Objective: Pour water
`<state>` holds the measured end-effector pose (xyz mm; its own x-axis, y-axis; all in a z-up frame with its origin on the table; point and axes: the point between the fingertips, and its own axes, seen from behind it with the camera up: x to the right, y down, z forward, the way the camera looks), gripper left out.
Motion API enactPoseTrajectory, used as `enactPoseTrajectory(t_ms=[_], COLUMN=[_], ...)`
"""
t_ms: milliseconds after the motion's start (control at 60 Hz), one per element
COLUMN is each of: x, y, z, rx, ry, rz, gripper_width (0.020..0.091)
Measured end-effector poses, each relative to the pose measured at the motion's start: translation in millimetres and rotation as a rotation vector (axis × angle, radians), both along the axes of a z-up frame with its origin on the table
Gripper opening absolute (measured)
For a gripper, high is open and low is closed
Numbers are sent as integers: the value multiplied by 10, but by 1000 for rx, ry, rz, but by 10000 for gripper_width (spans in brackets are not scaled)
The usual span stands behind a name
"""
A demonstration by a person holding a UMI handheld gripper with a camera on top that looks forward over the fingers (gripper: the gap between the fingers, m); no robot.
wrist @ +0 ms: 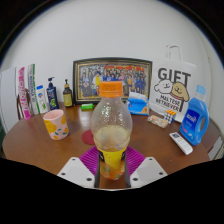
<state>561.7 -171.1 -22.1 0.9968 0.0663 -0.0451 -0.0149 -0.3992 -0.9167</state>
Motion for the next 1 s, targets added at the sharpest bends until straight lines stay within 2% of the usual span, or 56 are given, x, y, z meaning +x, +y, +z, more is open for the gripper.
enactPoseTrajectory(t_ms=[50,83,100,333,467,650,817,1000], x=[10,-5,-1,40,92,61,-218,-578], y=[1,-6,-3,82,250,586,952,1187], z=[1,1,6,192,506,1135,1491,1402], rx=[3,3,4,4,26,60,53,-13], ry=[-10,-18,-24,-109,-249,-631,-1108,-1509], rz=[-1,-4,-3,-46,-76,-85,-14,126], gripper_width=[308,306,264,263,265,265,263,264])
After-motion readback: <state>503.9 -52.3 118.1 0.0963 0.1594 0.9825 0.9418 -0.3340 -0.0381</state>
